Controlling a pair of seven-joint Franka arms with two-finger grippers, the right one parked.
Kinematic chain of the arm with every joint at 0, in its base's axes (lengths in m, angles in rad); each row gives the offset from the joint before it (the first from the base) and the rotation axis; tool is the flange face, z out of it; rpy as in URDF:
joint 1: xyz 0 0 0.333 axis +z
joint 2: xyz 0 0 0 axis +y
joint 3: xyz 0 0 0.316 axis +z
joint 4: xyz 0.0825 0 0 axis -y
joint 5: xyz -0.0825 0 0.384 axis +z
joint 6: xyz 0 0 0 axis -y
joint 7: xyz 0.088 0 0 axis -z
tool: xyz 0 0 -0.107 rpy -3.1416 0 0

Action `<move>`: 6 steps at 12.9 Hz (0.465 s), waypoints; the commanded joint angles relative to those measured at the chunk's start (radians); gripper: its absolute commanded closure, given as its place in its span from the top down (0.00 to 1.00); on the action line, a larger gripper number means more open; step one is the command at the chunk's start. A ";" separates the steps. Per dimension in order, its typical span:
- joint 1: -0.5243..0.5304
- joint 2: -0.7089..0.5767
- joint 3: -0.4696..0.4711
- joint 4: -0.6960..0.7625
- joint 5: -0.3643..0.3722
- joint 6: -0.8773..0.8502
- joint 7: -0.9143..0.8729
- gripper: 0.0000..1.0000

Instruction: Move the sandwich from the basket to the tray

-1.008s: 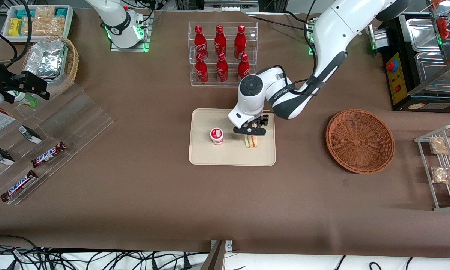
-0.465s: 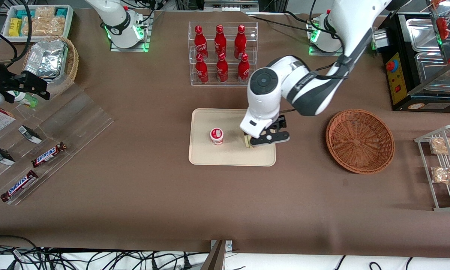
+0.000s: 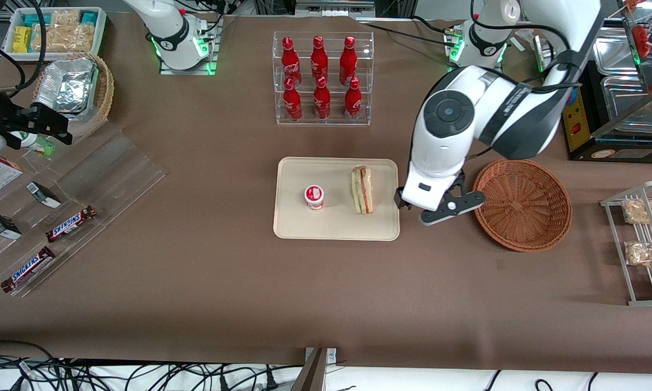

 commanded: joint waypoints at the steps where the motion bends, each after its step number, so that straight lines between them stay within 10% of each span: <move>1: 0.047 -0.042 -0.007 0.013 -0.041 -0.077 0.027 1.00; 6: 0.138 -0.141 0.029 0.008 -0.174 -0.113 0.255 1.00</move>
